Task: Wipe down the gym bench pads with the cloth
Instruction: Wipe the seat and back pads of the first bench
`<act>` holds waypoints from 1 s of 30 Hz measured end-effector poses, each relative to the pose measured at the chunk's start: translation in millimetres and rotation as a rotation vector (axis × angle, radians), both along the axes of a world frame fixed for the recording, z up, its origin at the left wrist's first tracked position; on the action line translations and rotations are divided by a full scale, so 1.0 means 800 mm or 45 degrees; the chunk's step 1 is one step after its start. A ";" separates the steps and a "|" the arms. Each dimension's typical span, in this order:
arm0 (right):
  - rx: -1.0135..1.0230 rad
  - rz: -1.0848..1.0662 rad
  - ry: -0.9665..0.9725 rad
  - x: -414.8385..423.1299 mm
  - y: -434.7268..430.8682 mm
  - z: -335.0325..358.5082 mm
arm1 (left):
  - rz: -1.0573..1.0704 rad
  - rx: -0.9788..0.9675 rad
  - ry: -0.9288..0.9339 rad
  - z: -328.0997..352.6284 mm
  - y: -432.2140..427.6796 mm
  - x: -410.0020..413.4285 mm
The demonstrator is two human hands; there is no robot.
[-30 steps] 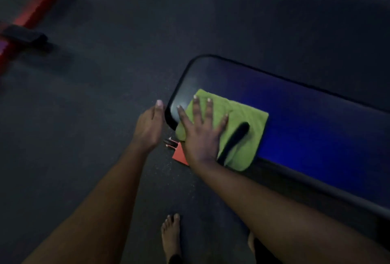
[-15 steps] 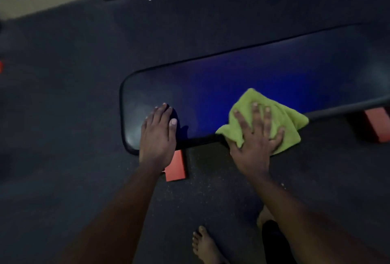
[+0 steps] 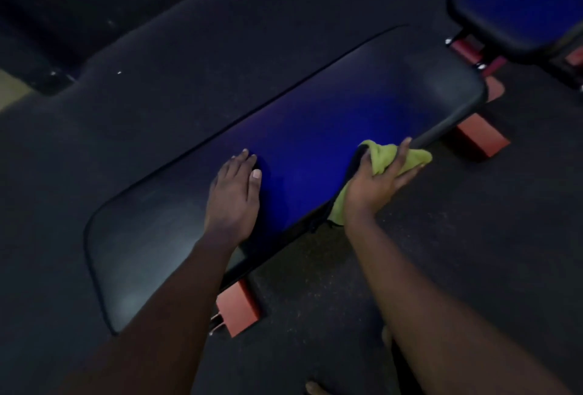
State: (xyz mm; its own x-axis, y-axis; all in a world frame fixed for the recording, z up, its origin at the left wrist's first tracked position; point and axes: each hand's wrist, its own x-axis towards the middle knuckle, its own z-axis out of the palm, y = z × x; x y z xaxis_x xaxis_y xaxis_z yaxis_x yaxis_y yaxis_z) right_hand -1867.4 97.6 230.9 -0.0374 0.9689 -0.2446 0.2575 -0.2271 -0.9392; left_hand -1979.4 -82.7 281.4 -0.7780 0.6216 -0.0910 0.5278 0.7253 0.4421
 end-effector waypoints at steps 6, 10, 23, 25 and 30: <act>0.042 0.057 -0.124 -0.006 -0.046 0.004 | -0.168 -0.002 -0.065 0.010 0.119 -0.005; -0.062 0.032 -0.122 0.005 0.057 0.005 | -0.192 -0.008 -0.099 0.013 0.176 -0.011; -0.069 0.533 -0.438 0.030 0.428 0.008 | -0.152 -0.132 -0.041 0.023 0.333 -0.008; 0.080 0.656 -0.494 0.037 0.442 0.028 | -0.085 -0.145 -0.060 0.035 0.354 -0.005; 0.228 0.536 -0.050 0.073 0.448 0.096 | -0.092 -0.108 -0.163 0.074 0.416 0.005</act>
